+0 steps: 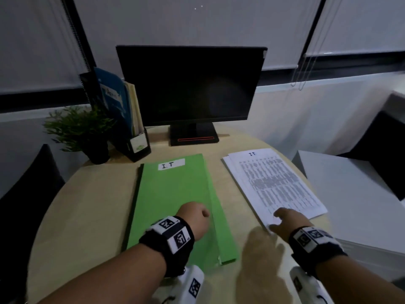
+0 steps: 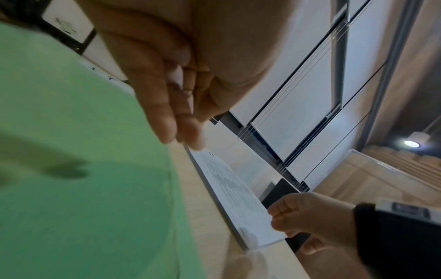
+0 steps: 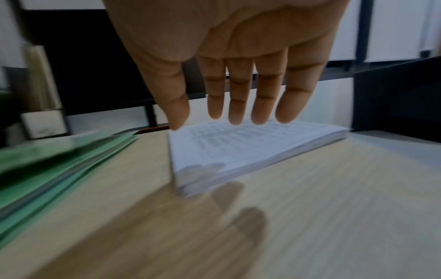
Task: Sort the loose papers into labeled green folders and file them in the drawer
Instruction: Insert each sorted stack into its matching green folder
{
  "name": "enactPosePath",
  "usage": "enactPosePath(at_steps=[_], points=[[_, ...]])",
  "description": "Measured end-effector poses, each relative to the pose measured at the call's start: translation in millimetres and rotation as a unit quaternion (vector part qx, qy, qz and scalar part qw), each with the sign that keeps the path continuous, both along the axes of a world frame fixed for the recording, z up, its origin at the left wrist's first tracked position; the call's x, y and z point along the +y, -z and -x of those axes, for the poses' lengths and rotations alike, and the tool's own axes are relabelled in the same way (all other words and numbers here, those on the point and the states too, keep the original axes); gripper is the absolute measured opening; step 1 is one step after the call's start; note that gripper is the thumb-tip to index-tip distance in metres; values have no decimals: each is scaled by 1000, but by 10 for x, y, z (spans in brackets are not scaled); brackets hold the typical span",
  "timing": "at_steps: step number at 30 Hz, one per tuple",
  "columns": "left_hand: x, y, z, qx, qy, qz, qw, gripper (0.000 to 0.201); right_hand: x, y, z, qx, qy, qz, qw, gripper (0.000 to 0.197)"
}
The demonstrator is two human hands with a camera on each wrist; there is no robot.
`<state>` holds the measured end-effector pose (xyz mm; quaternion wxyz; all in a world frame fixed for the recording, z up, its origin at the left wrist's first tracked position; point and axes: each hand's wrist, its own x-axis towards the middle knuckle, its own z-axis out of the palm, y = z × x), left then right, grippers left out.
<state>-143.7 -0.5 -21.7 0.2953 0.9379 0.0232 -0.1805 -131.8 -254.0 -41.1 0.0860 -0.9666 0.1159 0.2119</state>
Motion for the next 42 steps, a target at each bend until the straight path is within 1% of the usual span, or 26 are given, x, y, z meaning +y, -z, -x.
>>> enactPosePath(at_steps=[2,4,6,8,10,12,14,17,19,21,23,24,26,28,30,31,32,34,36,38,39,40,41,42], points=[[-218,24,-58,-2,-6,5,1000,33,-292,-59,-130,15,32,16,999,55],[-462,67,-110,8,18,-18,1000,40,-552,-85,-282,28,49,24,998,58],[-657,122,-144,32,40,-33,998,47,-723,-83,-443,27,54,27,998,57],[-868,207,-201,63,45,-36,996,56,-889,-52,-598,16,53,31,998,57],[-1047,267,-276,94,18,-24,995,61,-1040,30,-738,-4,55,27,998,59],[-1240,317,-382,117,-34,-1,993,64,-1214,133,-876,-20,59,19,998,59],[-1399,353,-476,135,-76,9,988,63,-1340,226,-983,-18,67,1,998,52],[-1561,362,-585,146,-109,-12,983,59,-1451,349,-1106,3,57,-1,998,40],[-1631,361,-651,150,-116,-22,982,56,-1508,402,-1179,15,80,-1,997,44],[-1679,353,-706,161,-117,-40,979,57,-1535,405,-1212,29,71,22,997,50],[-1704,393,-764,166,-120,-65,977,59,-1554,433,-1244,40,52,38,997,47],[-1714,409,-782,170,-125,-74,975,59,-1541,443,-1245,39,28,45,998,44],[-1753,435,-822,176,-132,-81,972,58,-1528,497,-1278,32,9,33,999,52],[-1808,474,-865,171,-145,-63,972,54,-1521,531,-1325,30,-19,29,999,62],[-1876,493,-888,152,-157,-51,974,39,-1487,520,-1378,46,-27,20,998,67],[-1907,519,-895,140,-162,-53,975,35,-1469,516,-1420,46,-17,10,999,65],[-1932,542,-895,137,-168,-58,974,36,-1454,509,-1457,48,-8,-6,999,59],[-1970,588,-924,143,-171,-61,973,38,-1447,464,-1522,50,6,-44,998,44],[-1977,615,-943,149,-168,-67,972,42,-1474,456,-1555,59,-1,-58,997,30],[-1965,624,-944,158,-159,-79,971,43,-1503,451,-1577,70,-4,-68,995,11],[-1956,641,-943,160,-152,-85,972,42,-1506,451,-1581,76,3,-78,994,14],[-1949,655,-937,165,-148,-89,971,40,-1500,451,-1570,82,18,-95,992,23],[-1938,669,-937,170,-147,-93,970,39,-1493,455,-1559,83,31,-109,990,28],[-1922,668,-928,174,-149,-93,969,39,-1467,442,-1532,86,44,-116,988,28]])
